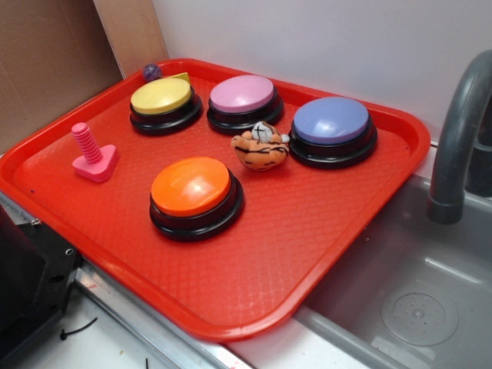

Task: Push the orange button.

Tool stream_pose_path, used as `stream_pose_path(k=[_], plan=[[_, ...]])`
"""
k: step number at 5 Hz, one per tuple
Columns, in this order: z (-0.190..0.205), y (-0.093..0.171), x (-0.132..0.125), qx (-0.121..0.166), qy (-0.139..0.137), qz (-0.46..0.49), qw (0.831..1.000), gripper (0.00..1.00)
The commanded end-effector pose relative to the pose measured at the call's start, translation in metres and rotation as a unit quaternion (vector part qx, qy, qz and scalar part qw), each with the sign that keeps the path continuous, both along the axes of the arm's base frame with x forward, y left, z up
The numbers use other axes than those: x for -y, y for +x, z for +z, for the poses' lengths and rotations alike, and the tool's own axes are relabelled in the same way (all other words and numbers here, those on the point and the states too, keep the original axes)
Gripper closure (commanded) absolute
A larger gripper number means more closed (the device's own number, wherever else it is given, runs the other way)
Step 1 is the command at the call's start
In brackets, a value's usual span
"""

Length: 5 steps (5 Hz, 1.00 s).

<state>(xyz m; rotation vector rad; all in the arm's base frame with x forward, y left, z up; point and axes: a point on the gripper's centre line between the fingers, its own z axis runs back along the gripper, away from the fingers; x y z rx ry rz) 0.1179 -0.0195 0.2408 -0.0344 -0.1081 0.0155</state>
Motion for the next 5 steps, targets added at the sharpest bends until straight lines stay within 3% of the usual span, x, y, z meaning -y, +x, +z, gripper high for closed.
stream_pose_path(k=[1,2,3,4,5], plan=[[0.0,0.0,0.0,0.0,0.0,0.0,1.0,0.0],[-0.048,0.05,0.024,-0.016,0.009,-0.114,0.993,0.0],[-0.088,0.061,0.043,0.003,0.002,-0.186,0.983,0.0],[-0.125,0.061,0.047,-0.004,0.014,-0.226,0.974,0.0],[-0.152,0.062,0.048,-0.009,-0.008,-0.24,0.971,0.0]])
